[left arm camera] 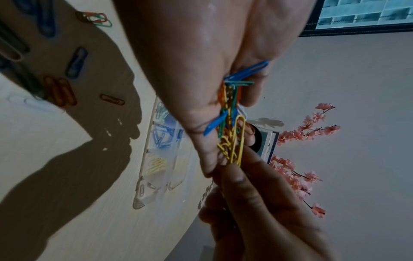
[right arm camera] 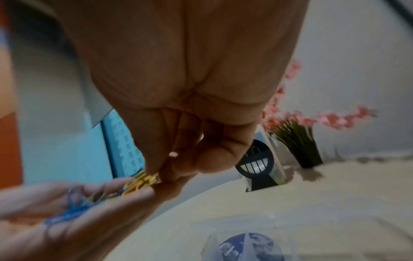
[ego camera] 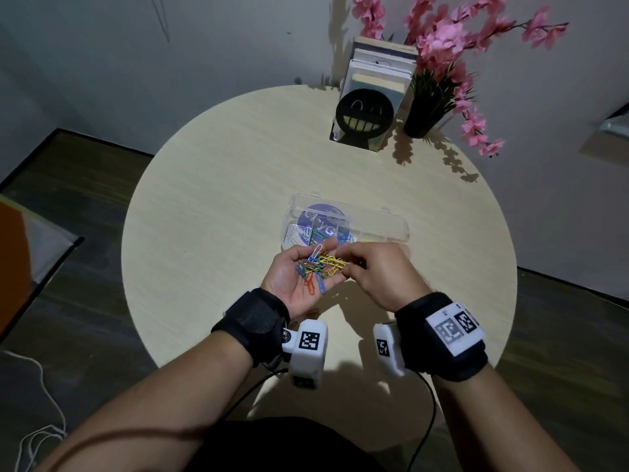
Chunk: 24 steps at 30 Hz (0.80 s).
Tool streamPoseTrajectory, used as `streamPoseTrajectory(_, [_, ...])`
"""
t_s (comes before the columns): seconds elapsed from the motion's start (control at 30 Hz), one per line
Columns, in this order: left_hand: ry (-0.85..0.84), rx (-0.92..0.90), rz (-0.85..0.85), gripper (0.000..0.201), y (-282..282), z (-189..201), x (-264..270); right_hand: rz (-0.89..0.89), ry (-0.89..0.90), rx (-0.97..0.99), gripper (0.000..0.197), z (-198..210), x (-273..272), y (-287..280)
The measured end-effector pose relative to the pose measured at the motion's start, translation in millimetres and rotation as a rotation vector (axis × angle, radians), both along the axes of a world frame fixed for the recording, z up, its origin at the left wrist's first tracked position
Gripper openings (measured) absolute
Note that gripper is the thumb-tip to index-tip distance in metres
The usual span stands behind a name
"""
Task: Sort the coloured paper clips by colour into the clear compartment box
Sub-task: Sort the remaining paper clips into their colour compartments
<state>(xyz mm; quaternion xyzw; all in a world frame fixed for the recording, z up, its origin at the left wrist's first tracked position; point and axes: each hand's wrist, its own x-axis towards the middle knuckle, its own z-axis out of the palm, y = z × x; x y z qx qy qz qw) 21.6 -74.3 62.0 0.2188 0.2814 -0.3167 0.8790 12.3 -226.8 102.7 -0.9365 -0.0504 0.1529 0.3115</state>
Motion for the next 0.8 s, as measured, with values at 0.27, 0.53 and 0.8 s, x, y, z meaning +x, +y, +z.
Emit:
streamPoseTrajectory(0.27, [0.003, 0.069, -0.055, 0.044, 0, -5, -2, 0.162, -0.072, -0.195, 0.009, -3, -2, 6])
streamPoseTrajectory(0.53, [0.000, 0.066, -0.121, 0.031, -5, -9, -2, 0.231, -0.033, -0.261, 0.005, -6, -3, 1])
streamPoseTrajectory(0.8, [0.002, -0.032, -0.061, 0.034, -7, -13, 9, 0.006, -0.069, -0.161, 0.005, -4, 15, -28])
